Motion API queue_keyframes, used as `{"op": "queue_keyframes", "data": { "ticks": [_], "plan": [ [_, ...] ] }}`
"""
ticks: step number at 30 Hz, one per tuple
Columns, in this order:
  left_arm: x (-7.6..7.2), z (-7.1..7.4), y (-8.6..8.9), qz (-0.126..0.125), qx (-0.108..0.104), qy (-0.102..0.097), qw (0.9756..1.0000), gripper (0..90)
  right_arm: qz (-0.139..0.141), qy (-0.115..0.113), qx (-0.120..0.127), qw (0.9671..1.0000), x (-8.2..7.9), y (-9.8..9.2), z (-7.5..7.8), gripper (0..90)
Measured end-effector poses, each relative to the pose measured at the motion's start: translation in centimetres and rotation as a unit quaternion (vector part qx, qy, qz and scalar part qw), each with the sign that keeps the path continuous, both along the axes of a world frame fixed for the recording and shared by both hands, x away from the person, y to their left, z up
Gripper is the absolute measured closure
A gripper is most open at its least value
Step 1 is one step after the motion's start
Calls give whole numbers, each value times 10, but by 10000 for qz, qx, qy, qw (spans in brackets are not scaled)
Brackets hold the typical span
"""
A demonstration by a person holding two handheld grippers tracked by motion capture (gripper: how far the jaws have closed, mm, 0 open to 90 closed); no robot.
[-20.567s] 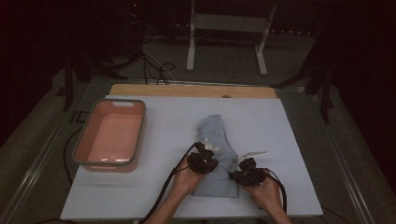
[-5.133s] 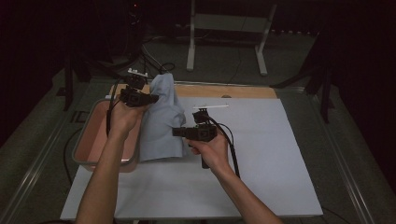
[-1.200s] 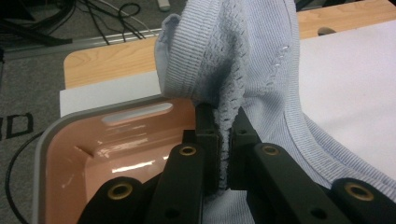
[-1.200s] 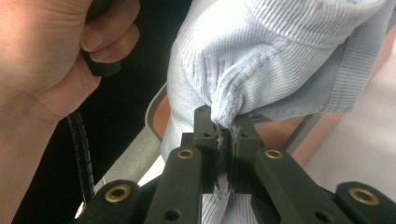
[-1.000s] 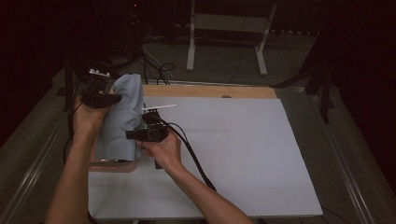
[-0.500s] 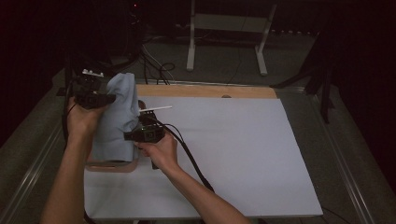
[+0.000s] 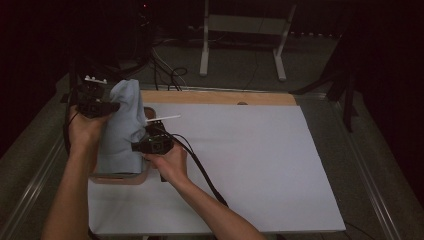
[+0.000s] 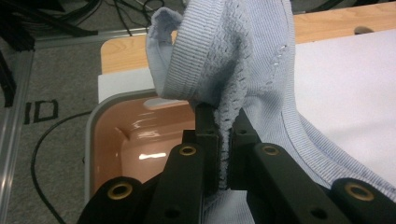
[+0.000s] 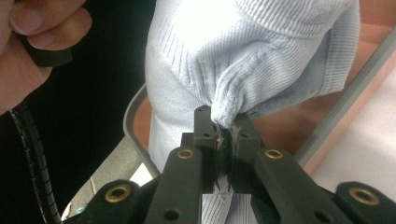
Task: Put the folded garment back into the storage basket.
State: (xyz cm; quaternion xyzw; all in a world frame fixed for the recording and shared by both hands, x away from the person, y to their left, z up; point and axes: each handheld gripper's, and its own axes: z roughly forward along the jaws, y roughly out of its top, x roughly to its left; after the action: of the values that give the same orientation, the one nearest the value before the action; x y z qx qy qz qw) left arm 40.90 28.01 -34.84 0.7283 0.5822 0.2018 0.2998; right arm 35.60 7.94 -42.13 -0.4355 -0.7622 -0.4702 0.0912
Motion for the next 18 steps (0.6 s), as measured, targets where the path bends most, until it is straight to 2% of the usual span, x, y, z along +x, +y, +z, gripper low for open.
{"op": "queue_keyframes", "data": {
  "ticks": [8,18],
  "plan": [
    [1,-5,6,120,-25,17,9999,870,31,-22,-62,10000,0,4,-5,846],
    [5,-18,9,234,9,160,9996,870,38,72,-118,9999,0,10,-14,846]
  ]
}}
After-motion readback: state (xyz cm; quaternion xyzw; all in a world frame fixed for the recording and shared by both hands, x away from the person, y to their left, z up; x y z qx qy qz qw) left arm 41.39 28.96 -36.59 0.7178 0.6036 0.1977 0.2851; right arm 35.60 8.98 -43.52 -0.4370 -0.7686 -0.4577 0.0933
